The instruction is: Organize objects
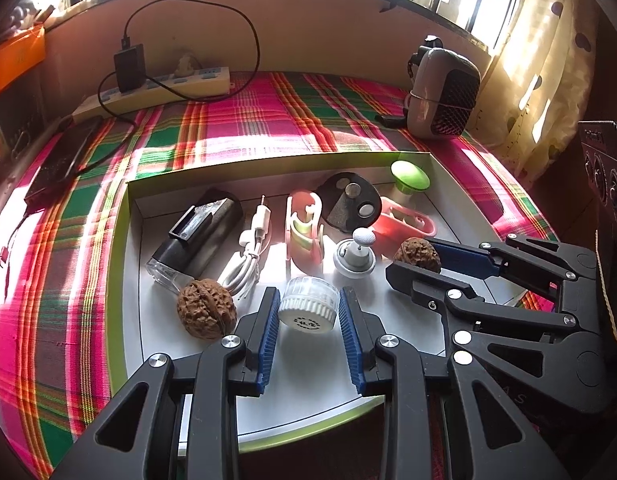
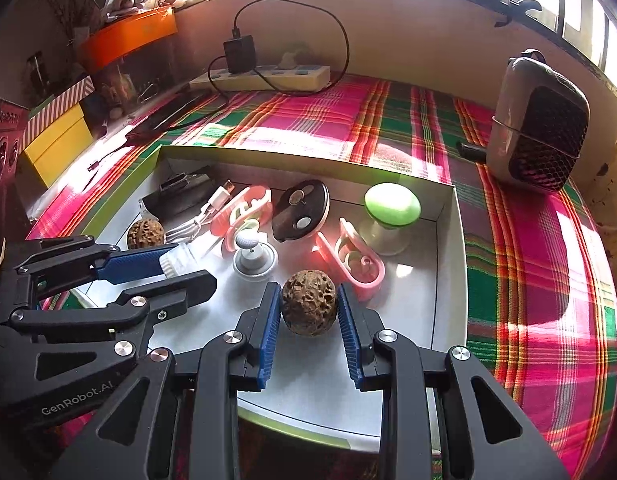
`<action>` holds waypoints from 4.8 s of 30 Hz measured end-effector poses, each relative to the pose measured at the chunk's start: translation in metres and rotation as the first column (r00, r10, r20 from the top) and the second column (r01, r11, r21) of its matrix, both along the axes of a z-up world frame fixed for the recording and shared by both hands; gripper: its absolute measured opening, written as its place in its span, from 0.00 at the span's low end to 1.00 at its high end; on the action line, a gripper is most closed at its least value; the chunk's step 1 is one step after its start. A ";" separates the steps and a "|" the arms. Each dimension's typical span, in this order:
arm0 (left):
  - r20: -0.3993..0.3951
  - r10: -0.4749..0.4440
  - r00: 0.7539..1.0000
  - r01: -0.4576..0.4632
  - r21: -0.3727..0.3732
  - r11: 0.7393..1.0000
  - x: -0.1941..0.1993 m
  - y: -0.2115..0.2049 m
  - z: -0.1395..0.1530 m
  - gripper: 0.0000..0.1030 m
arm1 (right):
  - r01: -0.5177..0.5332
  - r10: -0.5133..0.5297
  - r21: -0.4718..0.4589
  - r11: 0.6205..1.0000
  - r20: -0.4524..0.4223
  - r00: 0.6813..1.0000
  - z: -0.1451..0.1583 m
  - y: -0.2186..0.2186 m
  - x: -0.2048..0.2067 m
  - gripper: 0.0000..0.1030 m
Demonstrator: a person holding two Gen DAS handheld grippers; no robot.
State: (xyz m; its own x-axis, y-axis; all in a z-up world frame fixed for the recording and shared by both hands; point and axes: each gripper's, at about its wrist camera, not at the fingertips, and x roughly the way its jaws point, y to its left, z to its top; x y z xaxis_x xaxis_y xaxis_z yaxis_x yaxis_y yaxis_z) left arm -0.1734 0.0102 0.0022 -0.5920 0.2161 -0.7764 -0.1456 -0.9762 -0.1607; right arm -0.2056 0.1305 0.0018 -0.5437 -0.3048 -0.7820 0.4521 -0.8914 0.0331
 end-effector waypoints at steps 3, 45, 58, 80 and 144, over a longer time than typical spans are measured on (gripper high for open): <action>-0.001 0.001 1.000 -0.001 0.000 1.000 0.000 0.000 0.000 0.27 | 0.003 -0.003 0.001 1.000 -0.002 1.000 0.000 0.001 0.000 0.29; -0.023 0.040 0.999 -0.040 -0.010 0.999 0.017 -0.007 0.010 0.29 | 0.053 -0.053 0.014 0.998 -0.041 0.998 0.010 0.005 0.017 0.43; -0.086 0.086 0.993 -0.089 -0.038 0.995 0.053 -0.010 0.030 0.29 | 0.096 -0.097 -0.016 0.995 -0.090 0.991 0.029 0.016 0.048 0.43; -0.058 0.165 0.985 -0.170 -0.095 0.981 0.121 -0.020 0.009 0.29 | 0.183 -0.182 -0.001 0.983 -0.055 0.982 0.011 0.029 0.107 0.44; -0.044 0.208 0.977 -0.212 -0.156 0.965 0.110 -0.004 -0.008 0.33 | 0.263 -0.263 0.049 0.964 -0.005 0.965 -0.007 0.040 0.102 0.66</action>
State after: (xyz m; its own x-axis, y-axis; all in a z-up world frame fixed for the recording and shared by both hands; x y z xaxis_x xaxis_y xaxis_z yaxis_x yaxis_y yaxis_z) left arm -0.0634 0.0063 -0.0056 -0.6321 -0.0404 -0.7738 0.0632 -0.9980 0.0005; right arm -0.1034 0.1703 -0.0056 -0.5984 -0.1131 -0.7932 0.2019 -0.9793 -0.0127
